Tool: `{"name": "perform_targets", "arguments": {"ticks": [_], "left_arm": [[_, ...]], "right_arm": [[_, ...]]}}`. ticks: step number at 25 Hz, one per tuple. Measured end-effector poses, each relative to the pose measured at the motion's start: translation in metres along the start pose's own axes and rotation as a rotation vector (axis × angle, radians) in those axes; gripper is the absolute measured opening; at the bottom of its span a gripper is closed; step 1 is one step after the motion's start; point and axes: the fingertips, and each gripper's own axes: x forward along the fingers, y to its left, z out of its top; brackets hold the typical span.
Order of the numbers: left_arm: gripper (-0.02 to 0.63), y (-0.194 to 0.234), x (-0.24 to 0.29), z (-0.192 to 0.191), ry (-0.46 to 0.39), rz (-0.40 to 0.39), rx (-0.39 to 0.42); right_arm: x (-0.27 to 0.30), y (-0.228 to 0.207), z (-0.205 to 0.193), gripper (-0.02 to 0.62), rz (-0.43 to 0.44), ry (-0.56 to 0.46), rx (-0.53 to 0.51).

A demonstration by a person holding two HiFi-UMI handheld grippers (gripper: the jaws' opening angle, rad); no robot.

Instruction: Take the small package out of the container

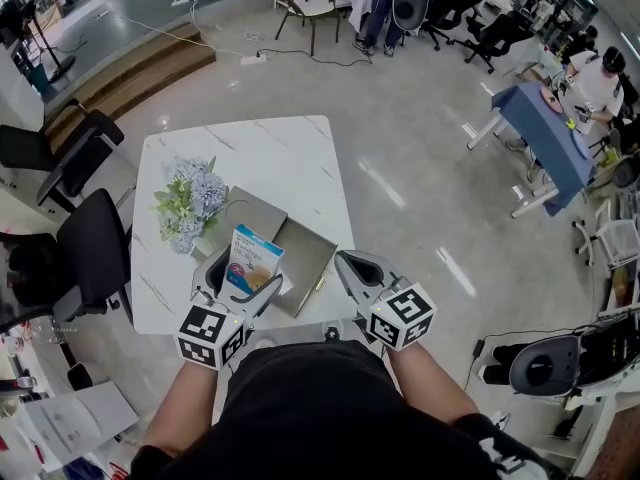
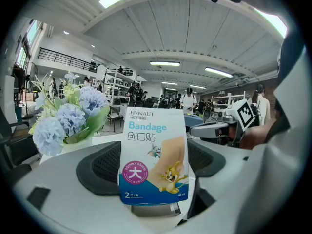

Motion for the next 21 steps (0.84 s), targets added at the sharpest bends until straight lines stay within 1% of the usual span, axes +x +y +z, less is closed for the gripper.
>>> {"name": "perform_targets", "arguments": {"ticks": [8, 21], "left_arm": [[0.42, -0.001, 0.005, -0.003, 0.024, 0.003, 0.0], [0.42, -0.003, 0.013, -0.002, 0.029, 0.007, 0.012]], "right_arm": [[-0.001, -0.003, -0.002, -0.002, -0.003, 0.012, 0.006], [-0.001, -0.011, -0.004, -0.002, -0.002, 0.02, 0.011]]}}
